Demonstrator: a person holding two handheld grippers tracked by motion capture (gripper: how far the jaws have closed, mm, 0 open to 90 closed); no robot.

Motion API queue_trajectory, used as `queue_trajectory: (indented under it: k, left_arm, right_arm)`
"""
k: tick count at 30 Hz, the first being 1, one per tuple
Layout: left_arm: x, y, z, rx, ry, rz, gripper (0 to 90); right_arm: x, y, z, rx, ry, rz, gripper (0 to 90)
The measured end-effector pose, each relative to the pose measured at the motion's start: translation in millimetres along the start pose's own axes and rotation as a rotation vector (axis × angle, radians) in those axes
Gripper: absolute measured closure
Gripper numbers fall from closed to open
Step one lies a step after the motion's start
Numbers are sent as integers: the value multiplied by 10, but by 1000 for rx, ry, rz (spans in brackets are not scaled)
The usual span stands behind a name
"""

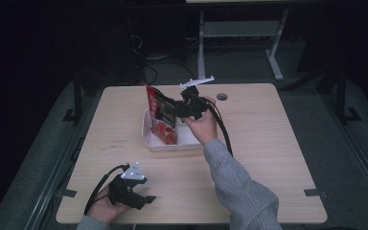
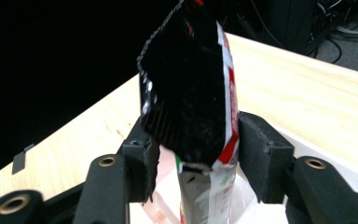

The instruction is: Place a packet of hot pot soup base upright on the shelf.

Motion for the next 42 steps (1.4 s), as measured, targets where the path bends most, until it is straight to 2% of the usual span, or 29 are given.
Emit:
queue_trajectory:
  k: [14, 18, 22, 42]
  left_arm:
    - [4, -5, -15, -6, -3, 1, 260]
    - [4, -2, -13, -6, 0, -2, 258]
    - [4, 3, -6, -6, -1, -1, 256]
    - [3, 8, 6, -11, 1, -2, 253]
  right_arm:
    - [79, -128, 2, -36, -6, -9, 451]
    - [98, -190, -3, -64, 10, -8, 443]
    - [133, -240, -2, -74, 5, -19, 430]
    - [332, -457, 52, -89, 6, -50, 402]
Point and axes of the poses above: each handheld gripper's, and its own axes: y roughly forward along the jaws, x roughly out of its underside, z roughly to its right, the point moved 9 cm from there along y, roughly forward along the jaws, and after that the axes turned 4 degrees about -y, right-handed, at the moved point
